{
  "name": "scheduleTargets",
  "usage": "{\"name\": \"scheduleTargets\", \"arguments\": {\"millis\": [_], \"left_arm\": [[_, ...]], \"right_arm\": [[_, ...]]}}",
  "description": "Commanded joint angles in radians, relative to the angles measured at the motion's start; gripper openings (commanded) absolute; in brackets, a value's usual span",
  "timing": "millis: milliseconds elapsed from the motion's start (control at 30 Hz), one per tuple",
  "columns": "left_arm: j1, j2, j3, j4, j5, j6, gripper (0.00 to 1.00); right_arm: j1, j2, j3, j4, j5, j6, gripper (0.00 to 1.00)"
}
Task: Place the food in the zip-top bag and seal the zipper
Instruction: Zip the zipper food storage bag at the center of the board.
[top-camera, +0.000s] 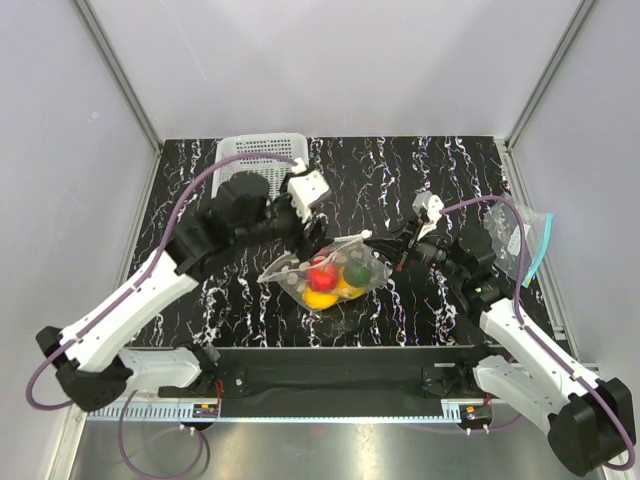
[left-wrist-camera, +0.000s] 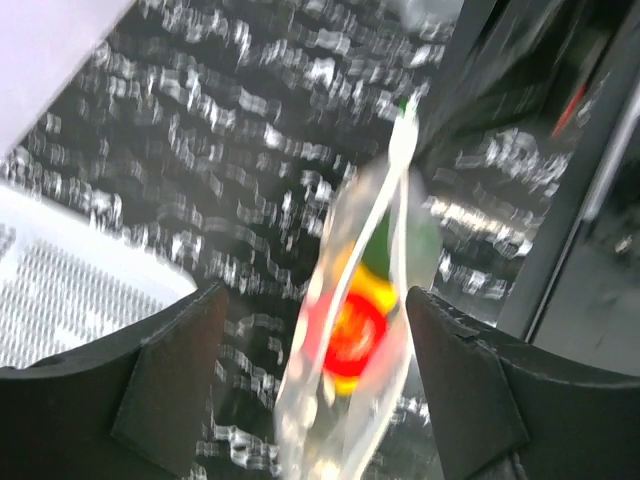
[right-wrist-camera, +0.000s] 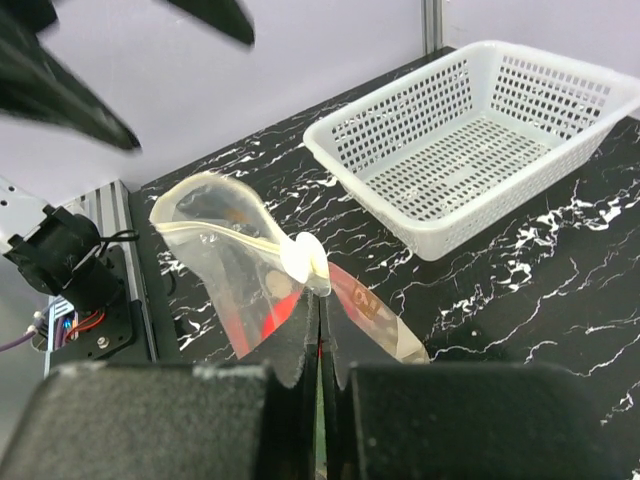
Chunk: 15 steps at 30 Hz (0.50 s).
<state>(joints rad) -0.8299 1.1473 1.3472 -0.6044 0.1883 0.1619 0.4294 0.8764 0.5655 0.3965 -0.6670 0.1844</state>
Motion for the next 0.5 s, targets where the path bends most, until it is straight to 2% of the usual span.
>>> {"name": "scheduleTargets", "arguments": {"millis": [0,233,467], "left_arm": [[0.005,0.089,0.145,-0.018,0.118,-0.013,0.76],[0.002,0.258,0.260,-0.044,0.220,-0.016,0.68],[0.002,0.322,0.302,-0.063,0.276,-0.001,0.65]], "right_arm": [[0.005,-0.007,-0.018,0.047,-0.006,-0.019,0.00],[0.011,-0.028,-0.032,0.044,-0.003,-0.022,0.00],[0.011,-0.045,-0.036,0.042,-0.002,-0.022,0.00]]}}
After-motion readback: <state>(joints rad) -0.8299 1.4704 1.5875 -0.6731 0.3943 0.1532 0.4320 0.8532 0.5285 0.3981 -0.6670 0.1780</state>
